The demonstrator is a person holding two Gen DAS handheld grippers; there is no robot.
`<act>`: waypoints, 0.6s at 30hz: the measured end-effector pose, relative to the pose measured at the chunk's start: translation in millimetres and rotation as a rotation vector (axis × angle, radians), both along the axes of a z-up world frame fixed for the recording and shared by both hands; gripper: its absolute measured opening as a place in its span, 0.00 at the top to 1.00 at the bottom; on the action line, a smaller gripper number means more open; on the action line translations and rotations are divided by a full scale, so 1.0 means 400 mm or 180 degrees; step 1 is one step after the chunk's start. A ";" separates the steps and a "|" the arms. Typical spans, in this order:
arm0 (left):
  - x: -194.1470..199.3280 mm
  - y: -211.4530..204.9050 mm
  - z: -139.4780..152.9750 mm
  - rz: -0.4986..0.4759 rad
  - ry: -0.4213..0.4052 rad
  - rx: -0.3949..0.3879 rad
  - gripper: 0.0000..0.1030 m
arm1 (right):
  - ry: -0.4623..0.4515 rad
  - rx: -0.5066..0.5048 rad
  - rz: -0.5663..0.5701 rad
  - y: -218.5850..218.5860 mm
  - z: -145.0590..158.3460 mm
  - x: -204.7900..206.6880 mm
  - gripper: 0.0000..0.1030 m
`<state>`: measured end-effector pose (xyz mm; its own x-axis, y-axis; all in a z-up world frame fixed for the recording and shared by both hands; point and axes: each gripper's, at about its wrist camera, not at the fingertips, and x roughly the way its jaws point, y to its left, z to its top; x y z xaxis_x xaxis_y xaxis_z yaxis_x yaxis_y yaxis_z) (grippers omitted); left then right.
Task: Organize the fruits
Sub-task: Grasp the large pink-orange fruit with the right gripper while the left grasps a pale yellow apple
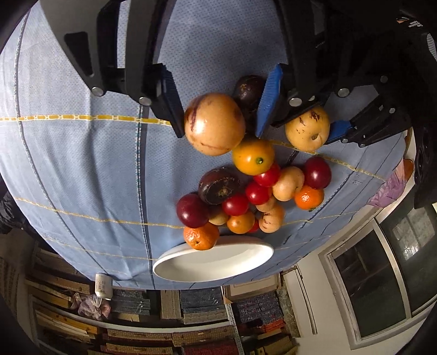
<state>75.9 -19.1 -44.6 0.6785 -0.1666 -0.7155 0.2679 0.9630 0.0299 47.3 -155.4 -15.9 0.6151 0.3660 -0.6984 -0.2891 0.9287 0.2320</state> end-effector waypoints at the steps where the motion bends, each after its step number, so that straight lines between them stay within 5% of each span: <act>1: -0.001 0.001 0.000 0.0008 0.0005 -0.0022 0.54 | 0.0007 0.0048 0.0015 -0.001 0.001 -0.005 0.60; 8: -0.002 0.019 0.011 -0.0099 0.0120 -0.0239 0.54 | 0.0002 0.0214 0.0051 -0.024 0.008 -0.016 0.60; 18: -0.008 0.058 0.090 -0.0090 -0.0079 -0.0409 0.54 | -0.0460 0.0218 0.0012 -0.056 0.099 -0.009 0.60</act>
<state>72.5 4.0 -8.4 0.6895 -0.2752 -0.6699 0.2958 0.9514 -0.0864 43.7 -177.7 23.7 0.7058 0.4122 -0.5761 -0.3275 0.9110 0.2505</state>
